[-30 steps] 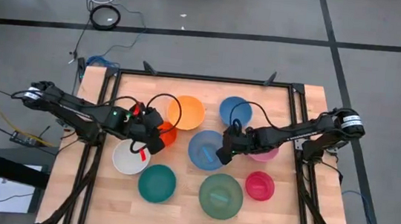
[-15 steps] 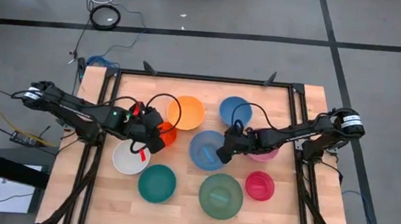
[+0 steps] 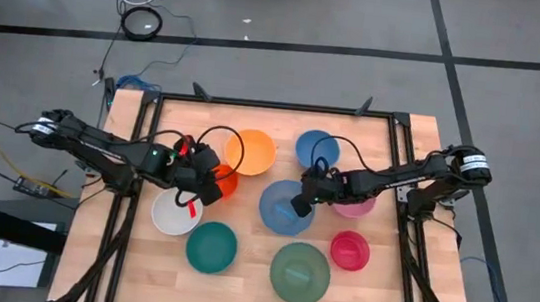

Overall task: Nest bowls inside each other
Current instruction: Stack the blue bowl into the green bowl

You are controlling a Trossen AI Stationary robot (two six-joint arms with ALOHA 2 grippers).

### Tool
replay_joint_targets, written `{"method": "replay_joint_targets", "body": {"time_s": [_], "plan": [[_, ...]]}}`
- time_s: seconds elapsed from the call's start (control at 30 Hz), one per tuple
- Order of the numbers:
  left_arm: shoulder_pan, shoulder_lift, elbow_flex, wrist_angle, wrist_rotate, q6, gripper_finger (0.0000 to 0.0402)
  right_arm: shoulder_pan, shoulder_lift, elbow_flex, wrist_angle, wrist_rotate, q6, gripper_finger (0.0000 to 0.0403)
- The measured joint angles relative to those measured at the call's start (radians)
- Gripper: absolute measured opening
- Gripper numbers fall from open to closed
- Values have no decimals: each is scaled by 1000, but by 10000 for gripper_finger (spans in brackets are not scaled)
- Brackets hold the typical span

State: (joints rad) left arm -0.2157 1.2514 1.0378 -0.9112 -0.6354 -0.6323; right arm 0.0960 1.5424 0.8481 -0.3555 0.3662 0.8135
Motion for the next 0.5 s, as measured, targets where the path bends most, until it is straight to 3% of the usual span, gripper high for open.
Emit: {"method": "replay_joint_targets", "body": {"time_s": [0.17,0.3,0.5], "plan": [[0,0,0,0,-8,2,131,0,-63,0,14,-1,-28,2],[-1,0,0,-6,-9,46,131,28,-187,1,16,-8,-64,1],[-1,-3,0,-77,36,58,131,104,-388,3,-2,-133,-80,1]]}}
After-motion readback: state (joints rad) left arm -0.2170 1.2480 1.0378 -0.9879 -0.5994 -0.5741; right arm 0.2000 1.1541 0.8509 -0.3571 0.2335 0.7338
